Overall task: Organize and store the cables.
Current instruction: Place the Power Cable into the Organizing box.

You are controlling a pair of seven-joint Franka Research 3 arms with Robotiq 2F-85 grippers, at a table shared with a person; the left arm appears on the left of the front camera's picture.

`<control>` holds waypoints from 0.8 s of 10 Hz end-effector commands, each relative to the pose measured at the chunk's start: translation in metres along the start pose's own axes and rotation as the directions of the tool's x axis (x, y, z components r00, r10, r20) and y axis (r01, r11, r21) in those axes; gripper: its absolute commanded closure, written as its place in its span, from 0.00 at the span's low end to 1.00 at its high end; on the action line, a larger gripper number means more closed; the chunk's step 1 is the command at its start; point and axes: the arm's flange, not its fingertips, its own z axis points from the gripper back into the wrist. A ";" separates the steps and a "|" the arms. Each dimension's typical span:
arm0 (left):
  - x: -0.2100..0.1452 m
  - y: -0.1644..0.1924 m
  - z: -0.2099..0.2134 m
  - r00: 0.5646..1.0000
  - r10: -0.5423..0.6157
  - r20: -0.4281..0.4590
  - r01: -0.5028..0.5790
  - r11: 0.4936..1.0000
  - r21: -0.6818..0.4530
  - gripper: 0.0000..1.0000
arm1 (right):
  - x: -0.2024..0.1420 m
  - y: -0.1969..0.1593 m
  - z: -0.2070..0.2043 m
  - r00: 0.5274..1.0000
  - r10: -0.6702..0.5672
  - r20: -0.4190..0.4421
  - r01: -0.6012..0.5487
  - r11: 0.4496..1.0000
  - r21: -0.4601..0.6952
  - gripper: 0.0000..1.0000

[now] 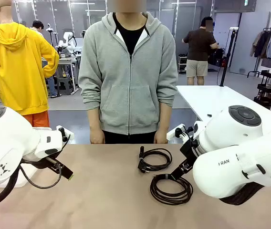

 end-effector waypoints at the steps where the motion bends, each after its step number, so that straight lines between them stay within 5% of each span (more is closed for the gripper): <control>1: 0.000 0.000 0.000 1.000 0.000 0.000 0.000 1.000 0.000 0.00 | 0.000 0.000 0.000 1.000 0.000 0.000 0.000 1.000 0.000 0.00; 8: 0.000 0.000 0.000 1.000 0.000 0.000 0.000 1.000 0.000 0.00 | 0.000 0.000 0.000 1.000 0.000 0.000 0.000 1.000 0.000 0.00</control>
